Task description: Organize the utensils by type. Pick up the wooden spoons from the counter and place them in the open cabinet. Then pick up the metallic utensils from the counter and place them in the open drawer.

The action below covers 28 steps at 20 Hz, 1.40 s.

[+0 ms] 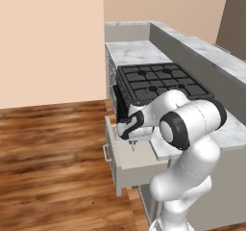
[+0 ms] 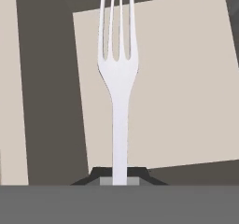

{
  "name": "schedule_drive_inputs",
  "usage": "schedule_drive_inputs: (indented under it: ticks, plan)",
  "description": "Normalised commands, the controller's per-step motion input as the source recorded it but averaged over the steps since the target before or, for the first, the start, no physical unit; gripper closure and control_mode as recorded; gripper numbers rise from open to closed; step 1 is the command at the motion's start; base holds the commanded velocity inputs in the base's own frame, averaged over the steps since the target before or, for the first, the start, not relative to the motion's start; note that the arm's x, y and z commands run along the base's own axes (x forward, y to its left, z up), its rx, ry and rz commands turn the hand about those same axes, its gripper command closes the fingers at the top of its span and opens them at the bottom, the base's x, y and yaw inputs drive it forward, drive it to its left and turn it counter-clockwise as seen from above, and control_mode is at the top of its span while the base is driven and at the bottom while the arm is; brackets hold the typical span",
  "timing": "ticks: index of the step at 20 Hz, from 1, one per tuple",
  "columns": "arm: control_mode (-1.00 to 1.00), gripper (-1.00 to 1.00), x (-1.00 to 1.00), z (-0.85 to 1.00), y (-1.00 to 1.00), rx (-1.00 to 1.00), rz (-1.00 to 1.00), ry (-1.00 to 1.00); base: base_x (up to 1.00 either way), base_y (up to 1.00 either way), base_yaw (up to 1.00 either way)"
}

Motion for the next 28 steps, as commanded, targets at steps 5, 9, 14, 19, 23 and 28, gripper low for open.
schedule_drive_inputs:
  ticks: [5,9,14,19,23,28]
  plan:
    - [-1.0,1.0,0.22,-0.29,0.04,0.0,0.0,0.1,0.0,0.0,0.0]
    - [-1.0,1.0,0.18,-0.35,0.13,0.0,0.0,0.05,0.0,0.0,0.0]
    - [-1.0,1.0,0.2,-0.27,0.16,0.0,0.0,0.02,0.0,0.0,0.0]
    - [-1.0,1.0,0.14,-0.33,0.18,0.0,0.0,0.0,0.0,0.0,0.0]
    - [-1.0,1.0,0.19,-0.4,0.17,0.0,0.0,0.0,0.0,0.0,0.0]
    - [-1.0,1.0,0.18,-0.28,0.17,0.0,0.0,0.0,0.0,0.0,0.0]
